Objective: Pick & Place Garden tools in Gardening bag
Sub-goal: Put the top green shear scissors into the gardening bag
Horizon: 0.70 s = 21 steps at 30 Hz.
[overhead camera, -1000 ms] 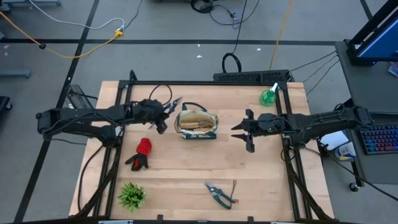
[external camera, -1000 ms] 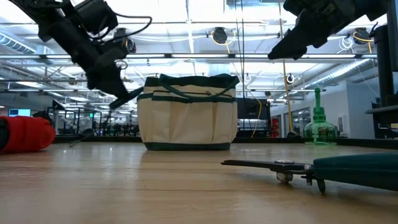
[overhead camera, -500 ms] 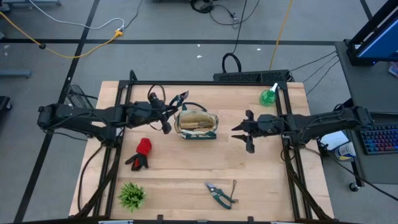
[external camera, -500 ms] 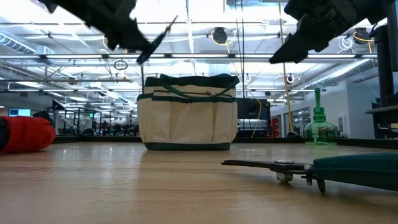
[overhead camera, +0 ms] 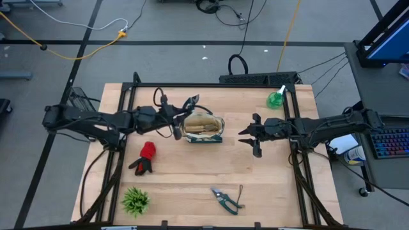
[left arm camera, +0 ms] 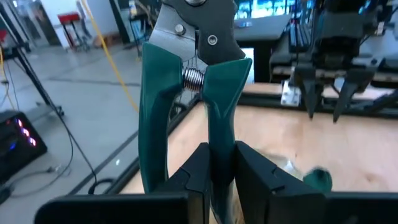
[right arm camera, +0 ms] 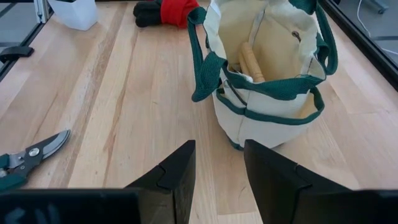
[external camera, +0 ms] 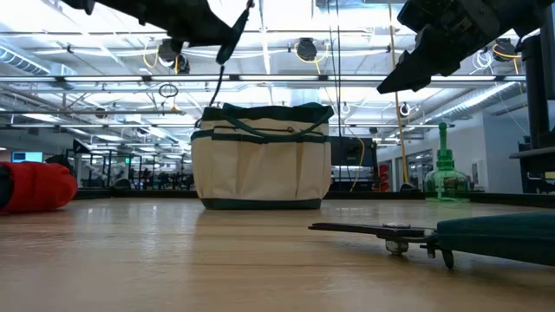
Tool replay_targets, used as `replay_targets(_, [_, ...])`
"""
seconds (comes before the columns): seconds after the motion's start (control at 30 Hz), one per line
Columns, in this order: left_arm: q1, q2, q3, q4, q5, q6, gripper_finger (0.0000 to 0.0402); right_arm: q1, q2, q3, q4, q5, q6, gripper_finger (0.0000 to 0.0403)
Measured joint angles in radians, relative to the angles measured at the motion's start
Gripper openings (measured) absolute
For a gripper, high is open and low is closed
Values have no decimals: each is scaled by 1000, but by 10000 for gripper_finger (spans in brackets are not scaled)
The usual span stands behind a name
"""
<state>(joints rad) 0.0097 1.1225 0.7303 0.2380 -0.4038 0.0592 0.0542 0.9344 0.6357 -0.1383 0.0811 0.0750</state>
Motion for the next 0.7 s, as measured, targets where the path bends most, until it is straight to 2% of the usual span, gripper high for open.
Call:
replay_targets(0.27, [0,78,1,207,48,60,51,0,0,0,7,0,0,130])
replay_targets(0.53, [2,116,1,260,98,66,51,0,0,-1,16,0,0,130])
replay_targets(0.7, [6,153,1,377,139,94,51,0,0,-1,62,0,-10,130])
